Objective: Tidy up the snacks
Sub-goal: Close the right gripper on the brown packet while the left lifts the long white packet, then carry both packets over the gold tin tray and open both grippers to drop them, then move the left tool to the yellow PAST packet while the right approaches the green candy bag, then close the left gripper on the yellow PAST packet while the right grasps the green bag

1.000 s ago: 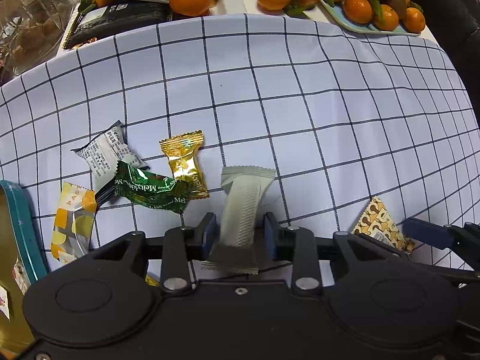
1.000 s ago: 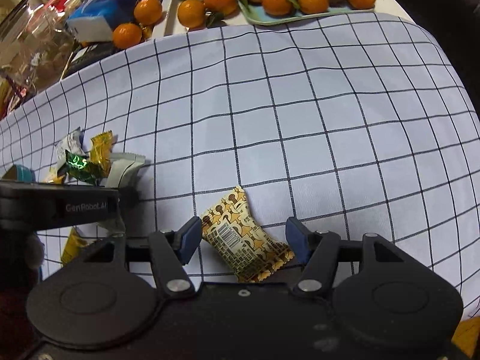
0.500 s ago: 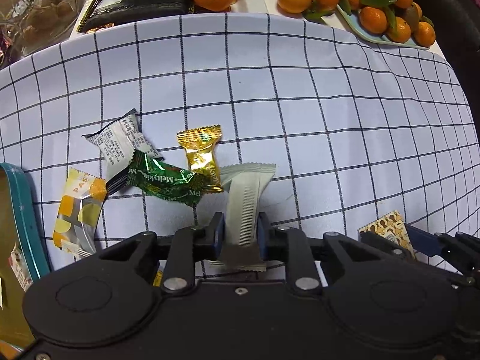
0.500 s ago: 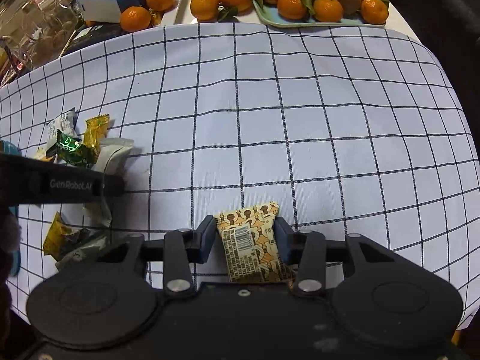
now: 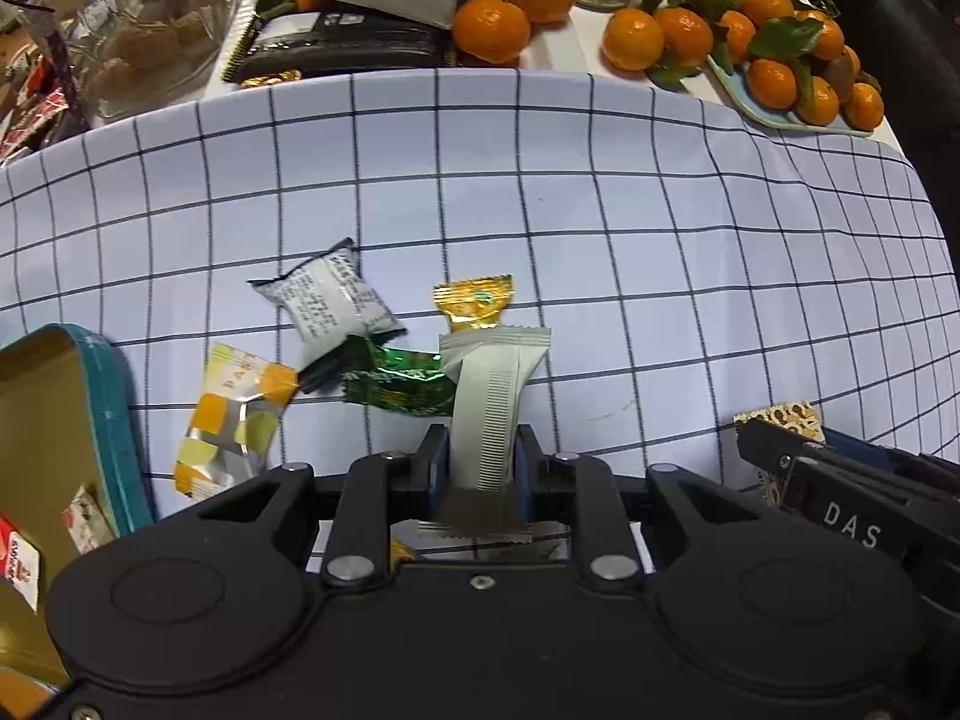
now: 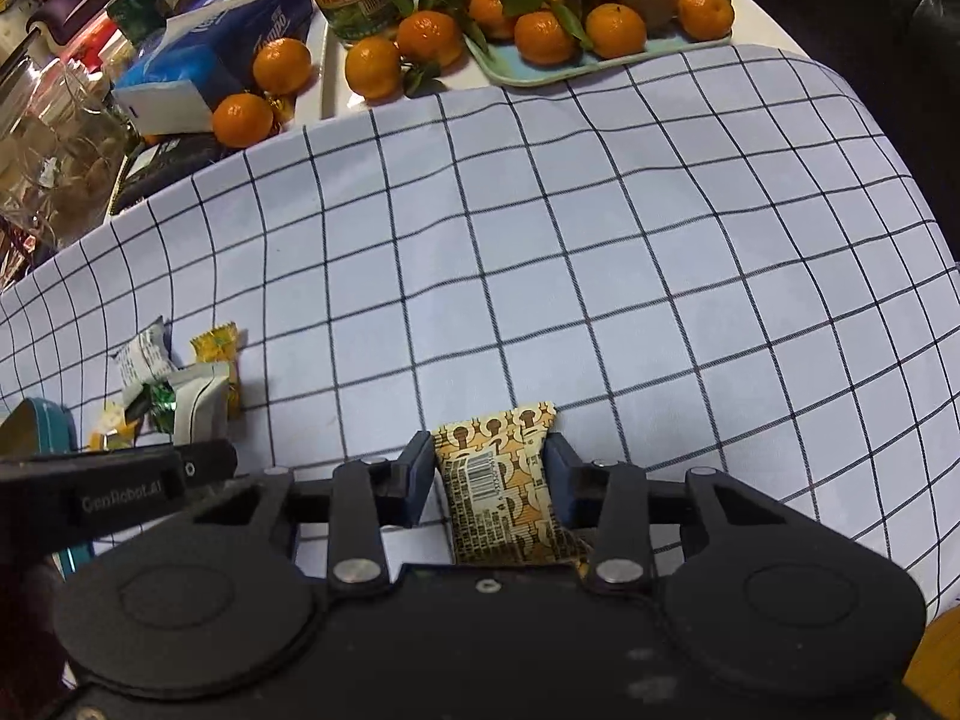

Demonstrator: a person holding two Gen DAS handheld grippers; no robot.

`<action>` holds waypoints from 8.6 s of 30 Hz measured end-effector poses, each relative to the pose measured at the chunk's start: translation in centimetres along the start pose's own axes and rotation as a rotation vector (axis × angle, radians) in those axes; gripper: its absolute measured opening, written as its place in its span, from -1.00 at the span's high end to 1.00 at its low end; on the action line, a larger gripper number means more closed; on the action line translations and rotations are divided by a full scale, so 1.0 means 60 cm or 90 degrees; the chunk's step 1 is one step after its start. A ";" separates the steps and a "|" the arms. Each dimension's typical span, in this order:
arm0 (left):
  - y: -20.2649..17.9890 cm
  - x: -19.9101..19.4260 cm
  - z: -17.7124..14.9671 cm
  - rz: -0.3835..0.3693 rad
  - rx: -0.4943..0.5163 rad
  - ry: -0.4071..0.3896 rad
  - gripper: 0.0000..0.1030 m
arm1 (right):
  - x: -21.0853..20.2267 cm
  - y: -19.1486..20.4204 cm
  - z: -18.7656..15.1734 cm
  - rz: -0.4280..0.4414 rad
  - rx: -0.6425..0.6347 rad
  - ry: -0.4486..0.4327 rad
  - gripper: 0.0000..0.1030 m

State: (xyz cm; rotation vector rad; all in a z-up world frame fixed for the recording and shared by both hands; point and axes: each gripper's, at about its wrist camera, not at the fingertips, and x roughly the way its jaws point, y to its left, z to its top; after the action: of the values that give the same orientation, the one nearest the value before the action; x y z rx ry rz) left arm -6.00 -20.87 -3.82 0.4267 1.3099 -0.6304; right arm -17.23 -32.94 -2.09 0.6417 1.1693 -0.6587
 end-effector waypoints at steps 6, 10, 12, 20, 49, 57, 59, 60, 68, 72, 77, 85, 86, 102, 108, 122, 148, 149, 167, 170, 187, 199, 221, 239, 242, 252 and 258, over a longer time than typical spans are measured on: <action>0.018 -0.014 -0.002 0.000 -0.002 -0.012 0.43 | 0.005 0.025 0.000 -0.019 0.007 0.006 0.19; 0.037 -0.020 -0.004 0.012 -0.009 -0.019 0.43 | 0.006 0.035 0.003 0.005 0.030 0.022 0.19; 0.045 -0.019 -0.002 0.018 -0.013 -0.017 0.43 | 0.005 0.044 0.003 0.016 0.032 0.026 0.19; 0.051 -0.022 0.017 0.009 -0.051 -0.022 0.43 | -0.011 0.053 0.001 0.048 0.074 0.035 0.49; 0.077 -0.036 0.015 0.013 -0.083 -0.030 0.43 | 0.020 0.093 -0.012 0.031 -0.002 0.040 0.33; 0.149 -0.073 0.010 0.039 -0.137 -0.065 0.44 | -0.030 0.160 -0.003 0.144 -0.001 -0.012 0.33; 0.176 -0.086 0.007 0.039 -0.155 -0.074 0.44 | -0.032 0.179 -0.004 0.166 -0.003 -0.014 0.33; 0.189 -0.094 0.005 0.041 -0.163 -0.080 0.44 | -0.032 0.187 -0.005 0.173 -0.008 -0.015 0.33; 0.302 -0.133 -0.021 0.112 -0.213 -0.117 0.44 | -0.037 0.261 -0.023 0.227 -0.065 -0.019 0.33; 0.358 -0.130 -0.034 0.127 -0.251 -0.105 0.44 | -0.044 0.293 -0.038 0.240 -0.104 -0.025 0.33; 0.411 -0.136 -0.047 0.129 -0.292 -0.104 0.44 | -0.045 0.325 -0.058 0.243 -0.147 -0.036 0.33; 0.461 -0.150 -0.058 0.149 -0.357 -0.125 0.33 | -0.043 0.360 -0.077 0.261 -0.185 -0.030 0.33; 0.466 -0.150 -0.059 0.148 -0.365 -0.126 0.32 | -0.044 0.365 -0.080 0.266 -0.189 -0.030 0.33; 0.453 -0.132 -0.057 0.139 -0.344 -0.091 0.32 | -0.077 0.433 -0.137 0.347 -0.349 -0.018 0.32; 0.453 -0.129 -0.056 0.137 -0.342 -0.086 0.32 | -0.098 0.440 -0.155 0.378 -0.408 -0.021 0.25; 0.425 -0.125 -0.051 0.124 -0.307 -0.079 0.32 | -0.086 0.406 -0.118 0.331 -0.328 -0.012 -0.13; 0.305 -0.114 -0.032 0.072 -0.183 -0.089 0.31 | -0.061 0.253 -0.057 0.137 -0.153 -0.142 -0.62; 0.295 -0.113 -0.032 0.073 -0.172 -0.093 0.31 | -0.060 0.247 -0.055 0.128 -0.157 -0.143 -0.62; 0.173 -0.095 -0.021 0.047 -0.037 -0.108 0.29 | -0.056 0.132 -0.033 0.086 -0.156 -0.128 -0.67; 0.174 -0.084 -0.018 0.022 -0.047 -0.079 0.29 | -0.043 0.118 -0.037 0.099 -0.160 -0.078 -0.58; 0.135 -0.054 -0.011 0.019 -0.030 -0.038 0.29 | -0.033 0.101 -0.107 0.172 -0.326 0.006 -0.29; 0.140 -0.062 0.000 -0.002 -0.051 -0.053 0.29 | -0.021 0.113 -0.123 0.131 -0.370 0.004 -0.19; 0.171 -0.071 0.005 -0.008 -0.099 -0.061 0.30 | -0.055 0.138 -0.163 0.169 -0.514 -0.059 -0.28; 0.176 -0.078 0.004 -0.022 -0.104 -0.064 0.30 | -0.016 0.115 -0.124 0.100 -0.387 -0.048 0.08; 0.177 -0.070 0.006 -0.020 -0.108 -0.058 0.30 | -0.020 0.100 -0.104 0.106 -0.328 -0.055 0.08; 0.158 -0.027 0.003 0.017 -0.089 -0.025 0.30 | -0.046 0.072 -0.077 0.146 -0.249 -0.073 0.08; 0.158 -0.008 0.004 0.043 -0.098 -0.019 0.30 | -0.056 0.066 -0.077 0.157 -0.245 -0.076 0.08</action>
State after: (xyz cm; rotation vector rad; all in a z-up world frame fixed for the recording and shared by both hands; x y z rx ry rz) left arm 0.23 -13.68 -3.83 0.3328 1.3008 -0.4743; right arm -17.91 -26.44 0.35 0.4032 1.0479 -0.2486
